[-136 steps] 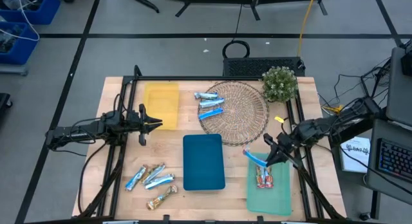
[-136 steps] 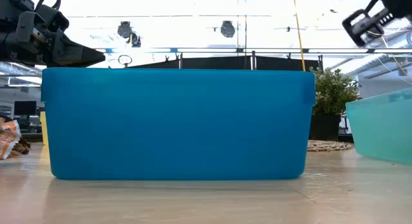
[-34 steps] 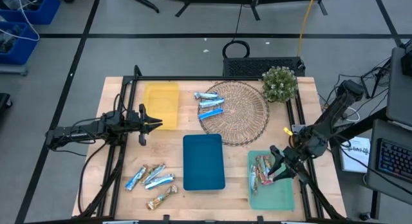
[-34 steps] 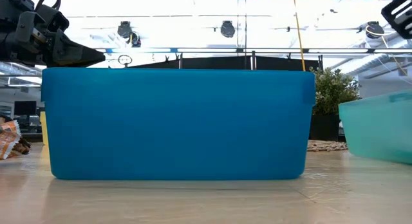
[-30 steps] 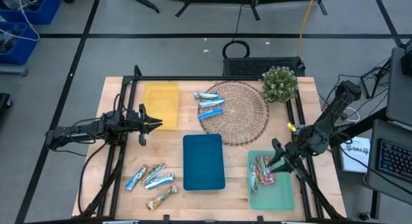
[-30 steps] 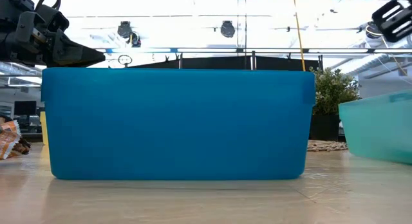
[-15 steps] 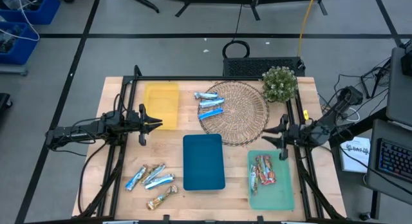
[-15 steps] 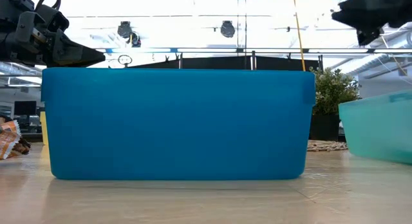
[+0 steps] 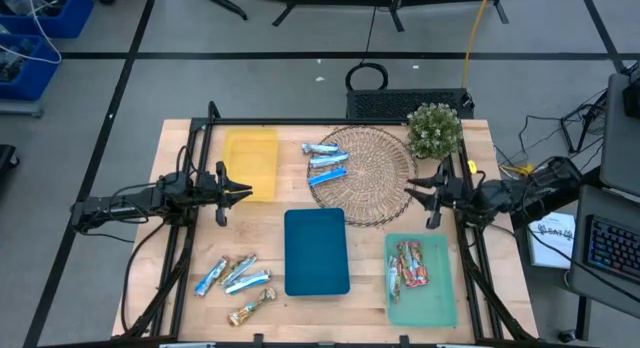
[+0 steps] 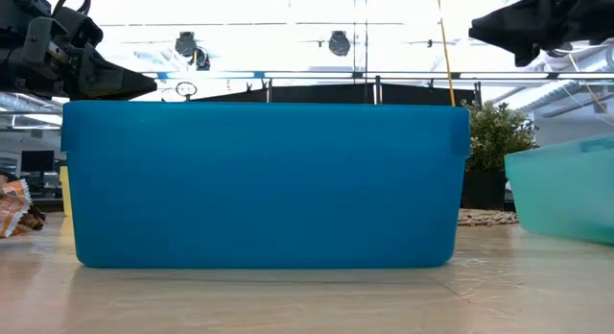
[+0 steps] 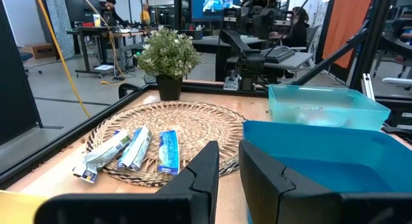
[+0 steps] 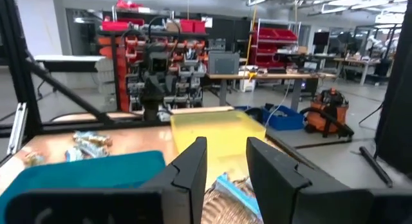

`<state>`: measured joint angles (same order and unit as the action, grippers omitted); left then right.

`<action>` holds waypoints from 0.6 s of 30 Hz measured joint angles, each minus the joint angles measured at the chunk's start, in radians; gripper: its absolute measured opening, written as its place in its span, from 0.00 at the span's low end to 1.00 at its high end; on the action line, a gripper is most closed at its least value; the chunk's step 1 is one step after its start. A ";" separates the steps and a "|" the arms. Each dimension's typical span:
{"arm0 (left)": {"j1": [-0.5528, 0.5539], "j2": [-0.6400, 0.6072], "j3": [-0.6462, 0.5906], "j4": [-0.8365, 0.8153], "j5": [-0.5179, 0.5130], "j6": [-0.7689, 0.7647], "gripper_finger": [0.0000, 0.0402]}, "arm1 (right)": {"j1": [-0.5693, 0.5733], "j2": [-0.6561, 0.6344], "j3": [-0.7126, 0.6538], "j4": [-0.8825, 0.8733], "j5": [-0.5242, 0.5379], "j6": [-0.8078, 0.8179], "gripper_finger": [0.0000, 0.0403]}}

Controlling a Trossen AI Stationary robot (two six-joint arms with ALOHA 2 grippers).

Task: Pick and place Granola Bars by type
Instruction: Put the blue granola bar into the yellow bin

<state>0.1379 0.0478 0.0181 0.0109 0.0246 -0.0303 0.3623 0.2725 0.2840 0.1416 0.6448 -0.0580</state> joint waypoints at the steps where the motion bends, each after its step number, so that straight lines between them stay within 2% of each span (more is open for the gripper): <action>1: 0.000 0.000 0.000 0.000 0.000 0.000 0.17 | -0.026 -0.010 0.000 -0.003 -0.020 -0.005 0.25; 7: 0.000 0.000 0.000 0.000 0.000 0.000 0.17 | -0.178 -0.032 -0.006 -0.019 -0.166 0.010 0.25; 12: 0.000 0.000 0.000 0.000 0.000 0.000 0.17 | -0.295 -0.032 -0.042 -0.021 -0.185 0.024 0.25; 18: 0.000 0.000 0.000 0.000 0.000 0.000 0.17 | -0.408 -0.034 -0.057 -0.010 -0.310 0.043 0.25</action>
<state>0.1379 0.0477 0.0181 0.0109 0.0246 -0.0303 -0.0458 0.2380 0.2272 0.1318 0.3347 -0.0154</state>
